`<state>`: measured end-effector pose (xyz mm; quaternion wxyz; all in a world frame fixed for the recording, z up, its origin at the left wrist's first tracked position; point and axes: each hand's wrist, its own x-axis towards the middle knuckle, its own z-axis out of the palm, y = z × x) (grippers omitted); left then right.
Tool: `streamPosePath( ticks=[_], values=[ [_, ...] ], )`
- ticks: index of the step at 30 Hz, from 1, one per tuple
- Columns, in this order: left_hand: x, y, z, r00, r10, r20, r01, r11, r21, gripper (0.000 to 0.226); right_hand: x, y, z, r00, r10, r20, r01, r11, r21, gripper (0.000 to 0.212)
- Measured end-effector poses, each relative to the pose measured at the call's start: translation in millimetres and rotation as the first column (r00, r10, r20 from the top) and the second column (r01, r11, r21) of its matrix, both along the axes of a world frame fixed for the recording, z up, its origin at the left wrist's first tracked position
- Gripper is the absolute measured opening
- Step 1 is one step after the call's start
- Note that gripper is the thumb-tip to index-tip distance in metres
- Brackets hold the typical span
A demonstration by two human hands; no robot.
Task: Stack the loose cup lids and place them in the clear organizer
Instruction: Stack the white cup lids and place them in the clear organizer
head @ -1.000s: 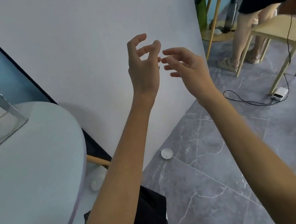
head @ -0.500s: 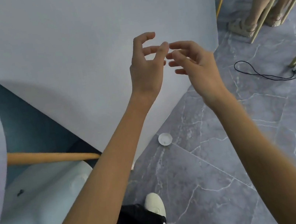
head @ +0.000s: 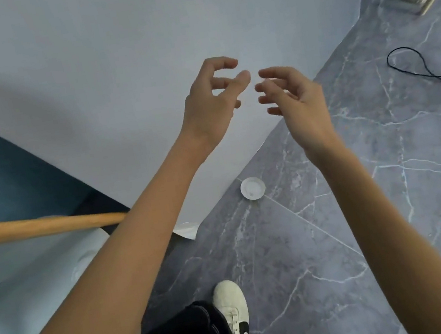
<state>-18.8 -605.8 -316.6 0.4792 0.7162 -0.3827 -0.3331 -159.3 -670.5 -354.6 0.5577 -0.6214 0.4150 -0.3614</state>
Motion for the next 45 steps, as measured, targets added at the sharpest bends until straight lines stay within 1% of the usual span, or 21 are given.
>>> streamPosePath(
  ticks=[7, 12, 17, 20, 23, 27, 30, 32, 36, 37, 39, 41, 42, 43, 45],
  values=[
    [16.1, 15.2, -82.2, 0.999, -0.011, -0.04, 0.021, 0.969, 0.244, 0.02, 5.8, 3.9, -122.9, 0.996, 0.009, -0.087, 0.009, 0.98, 0.201, 0.016],
    [16.2, 23.3, -131.2, 0.997, -0.032, -0.07, 0.056, 0.924, 0.377, 0.024, 8.0, 7.3, -191.8, 0.985, 0.023, -0.17, 0.03, 0.953, 0.303, 0.014],
    [19.6, 30.5, -162.0, 0.997, -0.029, -0.077, 0.062, 0.879, 0.473, 0.023, 10.8, 3.0, -243.8, 0.973, -0.004, -0.232, 0.078, 0.947, 0.311, 0.019],
    [20.8, 34.0, -174.2, 0.996, -0.034, -0.081, 0.07, 0.862, 0.501, 0.024, 13.9, 6.5, -272.2, 0.94, -0.018, -0.342, 0.123, 0.949, 0.29, 0.027],
    [23.2, 39.4, -183.7, 0.997, -0.031, -0.076, 0.066, 0.854, 0.515, 0.022, 16.9, 13.4, -302.2, 0.898, -0.025, -0.439, 0.138, 0.964, 0.227, 0.042],
    [23.6, 44.9, -191.5, 0.996, -0.057, -0.074, 0.087, 0.843, 0.53, 0.022, 23.7, 18.2, -334.1, 0.816, 0.044, -0.577, 0.098, 0.972, 0.212, 0.07],
    [22.8, 45.4, -196.4, 0.995, -0.078, -0.067, 0.102, 0.84, 0.532, 0.024, 28.7, 21.4, -352.7, 0.703, 0.144, -0.697, 0.004, 0.979, 0.206, 0.088],
    [23.2, 46.0, -199.7, 0.995, -0.077, -0.066, 0.1, 0.844, 0.526, 0.025, 33.4, 21.8, -361.6, 0.626, 0.187, -0.757, -0.054, 0.979, 0.197, 0.096],
    [25.6, 50.5, -206.1, 0.995, -0.077, -0.061, 0.098, 0.841, 0.532, 0.028, 43.6, 22.4, -374.8, 0.469, 0.233, -0.852, -0.162, 0.971, 0.176, 0.102],
    [26.6, 51.8, -207.8, 0.995, -0.08, -0.056, 0.098, 0.84, 0.534, 0.029, 45.8, 23.3, -378.4, 0.442, 0.231, -0.867, -0.178, 0.97, 0.168, 0.101],
    [29.1, 54.4, -210.2, 0.995, -0.085, -0.045, 0.096, 0.837, 0.539, 0.029, 48.4, 25.6, -382.7, 0.419, 0.208, -0.884, -0.207, 0.97, 0.13, 0.092],
    [30.4, 56.4, -210.9, 0.995, -0.087, -0.04, 0.095, 0.833, 0.545, 0.03, 47.9, 27.3, -382.6, 0.428, 0.18, -0.886, -0.217, 0.972, 0.092, 0.078],
    [30.6, 56.6, -210.5, 0.995, -0.089, -0.038, 0.096, 0.833, 0.545, 0.03, 47.2, 27.5, -380.9, 0.453, 0.172, -0.875, -0.202, 0.975, 0.088, 0.073],
    [30.8, 56.3, -210.3, 0.995, -0.093, -0.036, 0.097, 0.833, 0.545, 0.03, 47.2, 27.6, -377.8, 0.504, 0.165, -0.848, -0.17, 0.981, 0.09, 0.069],
    [30.9, 55.2, -206.6, 0.996, -0.085, -0.036, 0.091, 0.835, 0.542, 0.031, 49.2, 29.1, -364.4, 0.672, 0.128, -0.729, -0.064, 0.991, 0.115, 0.07]
  ],
)
